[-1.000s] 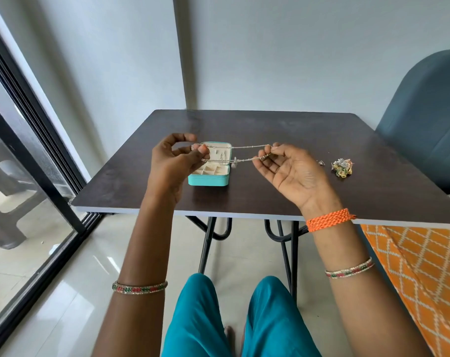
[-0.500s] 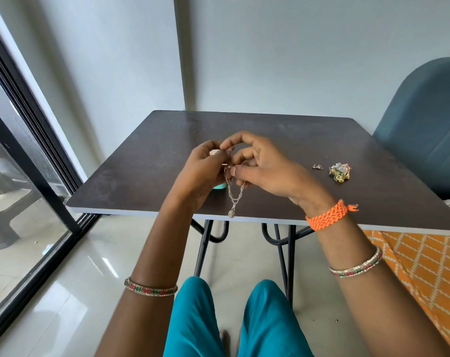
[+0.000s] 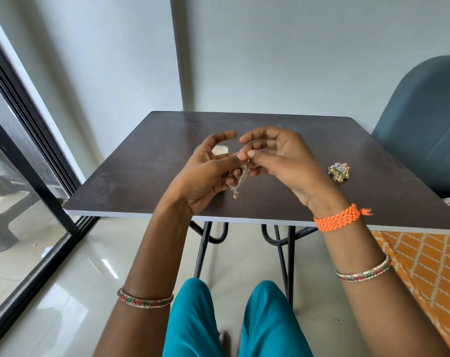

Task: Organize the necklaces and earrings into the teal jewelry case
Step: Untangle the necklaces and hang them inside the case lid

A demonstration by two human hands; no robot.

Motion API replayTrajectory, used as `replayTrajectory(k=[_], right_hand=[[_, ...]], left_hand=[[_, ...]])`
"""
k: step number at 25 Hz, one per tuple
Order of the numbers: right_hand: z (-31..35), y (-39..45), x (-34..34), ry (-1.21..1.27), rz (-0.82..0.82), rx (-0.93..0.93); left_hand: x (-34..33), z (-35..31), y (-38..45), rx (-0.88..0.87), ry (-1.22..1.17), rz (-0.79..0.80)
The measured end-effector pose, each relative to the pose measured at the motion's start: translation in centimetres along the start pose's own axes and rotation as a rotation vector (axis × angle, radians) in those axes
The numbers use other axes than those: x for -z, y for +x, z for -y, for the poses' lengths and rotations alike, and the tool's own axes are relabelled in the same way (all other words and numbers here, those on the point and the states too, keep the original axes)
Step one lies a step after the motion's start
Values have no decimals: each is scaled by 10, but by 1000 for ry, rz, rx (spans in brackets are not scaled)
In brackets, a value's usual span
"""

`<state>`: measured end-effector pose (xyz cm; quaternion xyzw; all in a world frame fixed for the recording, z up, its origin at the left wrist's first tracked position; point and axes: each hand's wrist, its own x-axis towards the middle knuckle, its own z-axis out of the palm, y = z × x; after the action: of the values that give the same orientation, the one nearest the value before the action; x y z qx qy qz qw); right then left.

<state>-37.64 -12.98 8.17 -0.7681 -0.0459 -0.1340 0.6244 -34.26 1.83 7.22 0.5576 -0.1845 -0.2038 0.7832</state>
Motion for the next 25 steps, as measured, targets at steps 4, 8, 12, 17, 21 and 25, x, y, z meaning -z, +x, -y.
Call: replayTrajectory(k=[4, 8, 12, 17, 21, 25], right_hand=[[-5, -9, -2, 404, 167, -215], [-8, -9, -7, 264, 83, -241], [-22, -6, -16, -81, -120, -227], [-46, -8, -26, -386, -255, -84], [-68, -14, -32, -280, -143, -172], [-72, -15, -39, -116, -89, -169]], left_hand=[[3, -1, -1, -106, 47, -5], [2, -6, -4, -170, 161, -98], [12, -7, -2, -151, 196, -246], [26, 12, 3, 2, 13, -313], [27, 26, 7, -222, 655, -438], [5, 31, 12, -466, 871, -539]])
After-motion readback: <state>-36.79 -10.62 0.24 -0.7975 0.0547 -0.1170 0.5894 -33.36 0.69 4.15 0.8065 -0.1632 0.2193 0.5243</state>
